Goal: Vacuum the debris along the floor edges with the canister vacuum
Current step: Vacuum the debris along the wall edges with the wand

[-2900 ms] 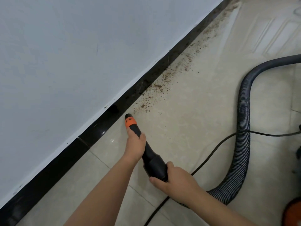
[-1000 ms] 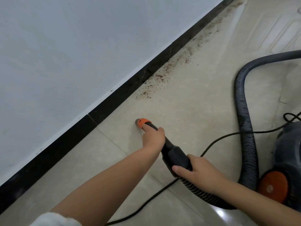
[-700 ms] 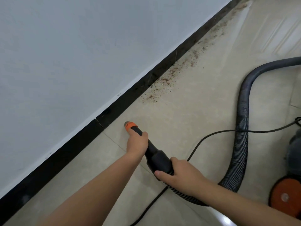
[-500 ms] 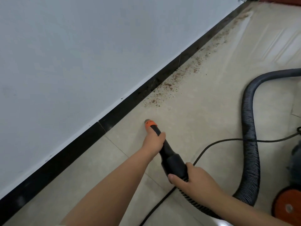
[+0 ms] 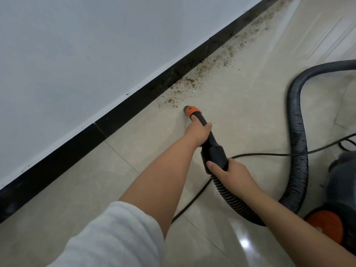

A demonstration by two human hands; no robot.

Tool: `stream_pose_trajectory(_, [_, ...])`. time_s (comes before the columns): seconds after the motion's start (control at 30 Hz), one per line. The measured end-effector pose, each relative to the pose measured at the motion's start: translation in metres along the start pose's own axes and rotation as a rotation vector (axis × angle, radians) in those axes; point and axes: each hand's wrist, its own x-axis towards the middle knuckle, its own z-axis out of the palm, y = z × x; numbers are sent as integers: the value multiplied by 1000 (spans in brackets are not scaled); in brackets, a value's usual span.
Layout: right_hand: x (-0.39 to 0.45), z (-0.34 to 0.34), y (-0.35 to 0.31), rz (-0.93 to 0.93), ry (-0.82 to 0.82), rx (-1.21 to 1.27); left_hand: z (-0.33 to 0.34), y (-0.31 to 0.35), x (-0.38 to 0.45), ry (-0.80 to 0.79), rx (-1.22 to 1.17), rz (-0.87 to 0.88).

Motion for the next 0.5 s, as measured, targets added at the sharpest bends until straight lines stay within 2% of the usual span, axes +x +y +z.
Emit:
stream_pose_trajectory(0.27, [21, 10, -8, -92, -106, -54, -16, -19, 10, 177, -89, 16])
stream_pose_trajectory(0.5, [29, 37, -25, -151, -190, -82, -47, -43, 11, 260, -115, -48])
